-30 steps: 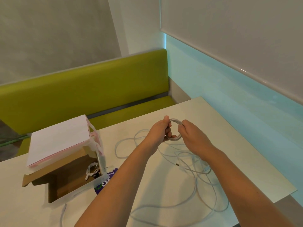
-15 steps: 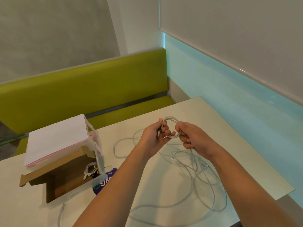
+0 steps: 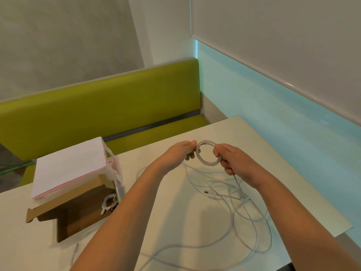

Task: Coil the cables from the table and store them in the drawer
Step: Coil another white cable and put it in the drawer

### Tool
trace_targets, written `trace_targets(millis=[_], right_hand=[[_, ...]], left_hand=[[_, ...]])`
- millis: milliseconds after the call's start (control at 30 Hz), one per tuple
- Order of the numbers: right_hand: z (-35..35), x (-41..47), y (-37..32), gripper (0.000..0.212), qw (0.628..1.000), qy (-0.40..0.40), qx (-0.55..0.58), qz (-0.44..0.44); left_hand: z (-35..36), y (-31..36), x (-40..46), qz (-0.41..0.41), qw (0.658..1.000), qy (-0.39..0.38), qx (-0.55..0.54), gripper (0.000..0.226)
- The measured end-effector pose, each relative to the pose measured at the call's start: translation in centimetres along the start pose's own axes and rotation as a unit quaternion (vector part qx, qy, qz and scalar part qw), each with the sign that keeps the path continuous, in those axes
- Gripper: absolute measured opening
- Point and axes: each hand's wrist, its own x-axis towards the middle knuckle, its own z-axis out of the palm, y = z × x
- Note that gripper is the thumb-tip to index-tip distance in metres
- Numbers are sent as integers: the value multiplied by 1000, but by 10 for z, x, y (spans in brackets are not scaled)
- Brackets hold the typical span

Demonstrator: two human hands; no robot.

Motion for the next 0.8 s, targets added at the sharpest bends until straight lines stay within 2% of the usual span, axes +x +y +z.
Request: trace_targets(millis=[67,167,300,367,433,500,567,667,800], right_hand=[[0,1,2,31,999,5,42,4],[3,1,5,31,999,-14,42,12],[8,2,6,33,990,-11,-141,10],[14,5,10,35,976,33,-215,-13],[17,10,14,35,967,94,-236,-26],[16,13,15,35,966,136,-217,-34],[13,13,14,35,970,147,-191,-32],[10,12,13,35,980,137,-143,-20],[12,13,13,36,989,112,-99,-8]], left_hand=[[2,0,1,3,999,1,-44,38],[9,2,5,-18,994,52,-95,32],[18,11,8,-54,986,117,-105,35],[23,18,8,-69,981,129,-129,32],[28,25,7,-81,973,134,-171,28],[29,27,4,-75,971,132,-187,26],[25,22,0,-26,981,113,-157,23],[20,14,-4,36,987,112,-109,25],[22,11,-1,59,984,136,-99,28]])
